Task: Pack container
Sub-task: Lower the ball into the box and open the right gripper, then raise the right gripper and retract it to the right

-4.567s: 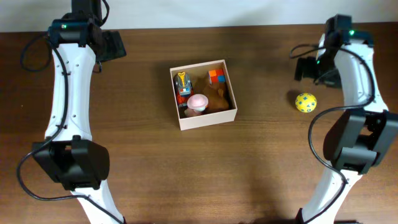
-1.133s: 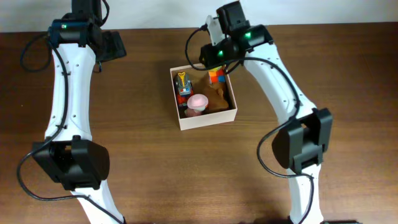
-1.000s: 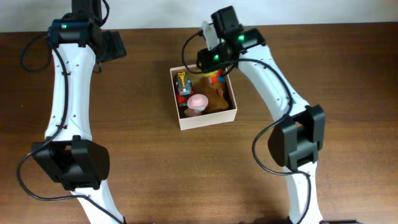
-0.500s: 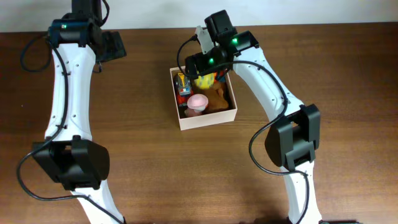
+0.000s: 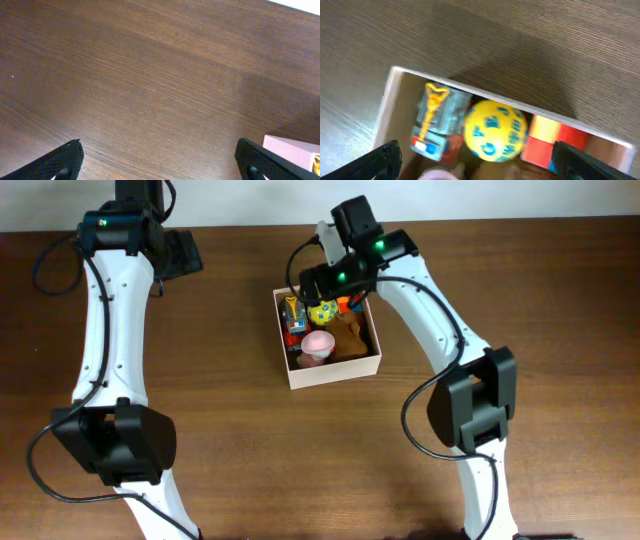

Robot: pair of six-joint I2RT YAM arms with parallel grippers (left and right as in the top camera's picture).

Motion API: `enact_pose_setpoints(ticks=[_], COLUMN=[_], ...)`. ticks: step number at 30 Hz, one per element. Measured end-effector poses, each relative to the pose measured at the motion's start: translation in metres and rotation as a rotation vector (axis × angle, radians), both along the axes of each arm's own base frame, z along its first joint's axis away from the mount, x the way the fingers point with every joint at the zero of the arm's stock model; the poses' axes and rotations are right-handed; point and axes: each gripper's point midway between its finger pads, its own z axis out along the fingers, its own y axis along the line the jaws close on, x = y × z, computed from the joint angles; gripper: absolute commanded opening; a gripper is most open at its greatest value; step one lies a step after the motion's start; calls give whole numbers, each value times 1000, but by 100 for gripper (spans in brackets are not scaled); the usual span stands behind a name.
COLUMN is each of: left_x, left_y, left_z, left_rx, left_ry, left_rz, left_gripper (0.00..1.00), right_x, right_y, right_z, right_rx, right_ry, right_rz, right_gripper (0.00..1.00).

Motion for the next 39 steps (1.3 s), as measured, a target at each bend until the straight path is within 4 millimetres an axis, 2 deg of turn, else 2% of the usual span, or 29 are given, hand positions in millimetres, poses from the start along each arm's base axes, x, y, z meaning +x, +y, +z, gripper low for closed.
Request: enact_pose_setpoints(ticks=[2, 9, 12, 26, 31, 39], left_x=[0, 0, 0, 0, 0, 0], left_y=[0, 0, 0, 0, 0, 0], left_z=[0, 0, 0, 0, 0, 0], left_rx=[0, 0, 0, 0, 0, 0], left_ry=[0, 0, 0, 0, 0, 0], left_rz=[0, 0, 0, 0, 0, 0], left_gripper=[99, 99, 99, 99, 99, 99], right_x=[3, 25, 33, 52, 52, 52], right_y=[-10, -89, -120, -225, -247, -249], right_z=[0, 13, 13, 12, 12, 12], right_rx=[0, 12, -5, -67, -70, -70], right_ry=[9, 36, 32, 3, 3, 2], right_rz=[-17, -161, -223, -423, -461, -462], right_gripper=[99, 99, 99, 99, 99, 99])
